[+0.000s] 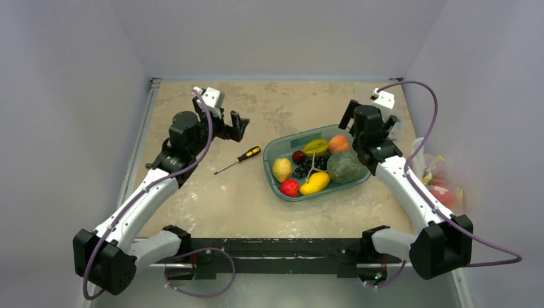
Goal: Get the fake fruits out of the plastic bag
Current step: Pick up the plastic bag from the corner of the board.
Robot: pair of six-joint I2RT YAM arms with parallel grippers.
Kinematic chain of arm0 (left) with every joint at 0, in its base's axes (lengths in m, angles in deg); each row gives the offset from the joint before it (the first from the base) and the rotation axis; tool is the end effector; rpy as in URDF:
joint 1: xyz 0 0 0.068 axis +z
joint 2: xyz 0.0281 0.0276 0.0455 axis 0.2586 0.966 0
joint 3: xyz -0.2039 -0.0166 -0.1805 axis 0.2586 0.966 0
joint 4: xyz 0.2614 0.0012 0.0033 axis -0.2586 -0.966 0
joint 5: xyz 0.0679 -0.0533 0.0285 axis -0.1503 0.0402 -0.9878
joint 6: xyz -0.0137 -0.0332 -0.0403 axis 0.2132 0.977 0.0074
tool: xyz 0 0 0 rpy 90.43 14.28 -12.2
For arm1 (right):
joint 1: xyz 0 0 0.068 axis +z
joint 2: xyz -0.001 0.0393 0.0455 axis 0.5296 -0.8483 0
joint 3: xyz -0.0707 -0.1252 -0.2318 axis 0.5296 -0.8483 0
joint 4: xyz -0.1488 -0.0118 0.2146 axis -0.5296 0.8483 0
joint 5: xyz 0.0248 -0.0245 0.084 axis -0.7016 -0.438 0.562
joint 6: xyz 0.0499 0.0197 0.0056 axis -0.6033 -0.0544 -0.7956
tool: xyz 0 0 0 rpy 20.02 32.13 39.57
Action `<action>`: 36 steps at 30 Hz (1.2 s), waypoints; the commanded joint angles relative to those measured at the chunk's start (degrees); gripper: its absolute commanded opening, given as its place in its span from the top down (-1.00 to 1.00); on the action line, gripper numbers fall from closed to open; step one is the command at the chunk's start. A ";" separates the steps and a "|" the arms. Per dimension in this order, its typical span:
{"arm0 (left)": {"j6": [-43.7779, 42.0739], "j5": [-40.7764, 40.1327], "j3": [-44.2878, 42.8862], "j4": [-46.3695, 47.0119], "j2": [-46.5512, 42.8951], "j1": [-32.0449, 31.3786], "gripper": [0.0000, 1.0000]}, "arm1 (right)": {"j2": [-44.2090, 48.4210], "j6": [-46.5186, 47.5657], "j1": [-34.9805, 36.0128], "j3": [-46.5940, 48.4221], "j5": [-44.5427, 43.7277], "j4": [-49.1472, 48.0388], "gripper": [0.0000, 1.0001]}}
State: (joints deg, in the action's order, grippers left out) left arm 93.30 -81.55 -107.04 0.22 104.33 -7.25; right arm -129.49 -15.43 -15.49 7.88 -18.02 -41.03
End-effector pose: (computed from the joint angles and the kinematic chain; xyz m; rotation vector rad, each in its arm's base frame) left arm 0.2332 -0.0992 0.3486 0.2769 1.6763 -0.4885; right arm 0.2623 0.0569 0.3153 0.4614 1.8727 -0.1439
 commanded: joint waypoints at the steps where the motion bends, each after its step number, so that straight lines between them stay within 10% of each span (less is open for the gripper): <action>1: -2.82 -1.28 -2.70 -0.68 0.40 -3.40 -0.99 | 2.81 -4.87 -0.43 0.07 -10.17 3.15 -0.98; 18: 5.54 -12.40 -4.27 -8.93 0.00 -4.04 -1.00 | 6.87 -53.51 -8.25 -4.63 -40.24 42.29 -0.97; 36: 5.07 -7.07 -11.85 -20.03 6.15 -4.98 -0.92 | -3.17 -40.63 -21.26 -10.59 -33.36 25.85 -0.98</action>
State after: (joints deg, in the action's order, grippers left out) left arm 98.66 -90.23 -116.59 -20.08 110.61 -11.82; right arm -129.17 -55.12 -35.90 -4.64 -50.15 -13.91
